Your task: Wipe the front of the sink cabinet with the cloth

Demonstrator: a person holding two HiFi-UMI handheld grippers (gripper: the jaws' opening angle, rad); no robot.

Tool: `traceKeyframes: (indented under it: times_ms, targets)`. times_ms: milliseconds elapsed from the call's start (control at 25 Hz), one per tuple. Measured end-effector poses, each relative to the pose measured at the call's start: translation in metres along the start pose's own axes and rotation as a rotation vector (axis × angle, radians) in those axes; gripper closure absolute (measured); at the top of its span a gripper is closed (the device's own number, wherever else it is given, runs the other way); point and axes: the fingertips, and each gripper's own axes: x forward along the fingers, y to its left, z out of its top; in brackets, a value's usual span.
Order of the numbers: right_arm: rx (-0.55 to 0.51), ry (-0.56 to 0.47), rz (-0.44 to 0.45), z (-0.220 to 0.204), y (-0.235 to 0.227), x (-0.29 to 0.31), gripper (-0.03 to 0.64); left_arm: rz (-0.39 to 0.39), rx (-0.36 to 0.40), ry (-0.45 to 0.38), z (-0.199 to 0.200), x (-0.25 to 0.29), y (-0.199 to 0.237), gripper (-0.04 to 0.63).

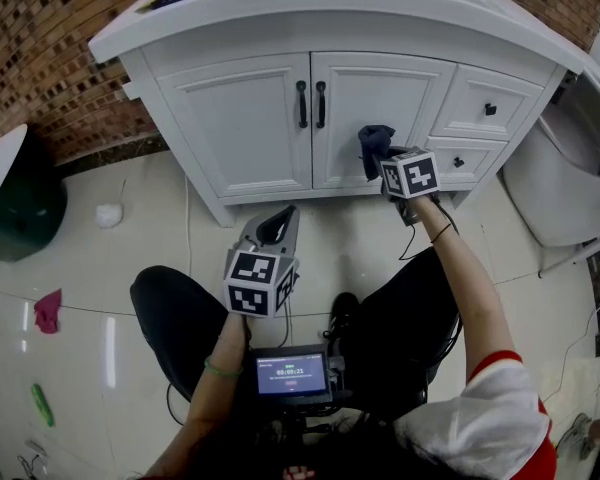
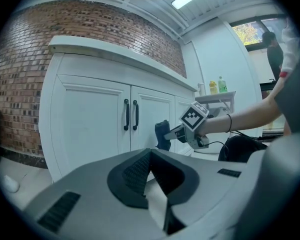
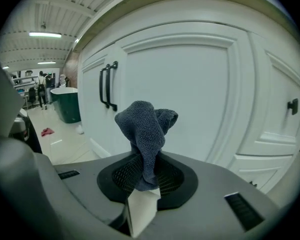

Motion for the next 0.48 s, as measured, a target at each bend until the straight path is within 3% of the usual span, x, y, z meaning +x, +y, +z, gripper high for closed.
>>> traceKeyframes:
  times_ms: [240,480]
  targets:
    - [-0.039,0.019,0.105,0.007,0.076,0.041,0.551,0.017,-0.024,0.0,-0.008,-0.009,0.017,0.558]
    - [-0.053,0.057,0.129,0.006,0.112,0.074,0.551,0.039,-0.047,-0.008,-0.012,-0.021,0.035,0.558]
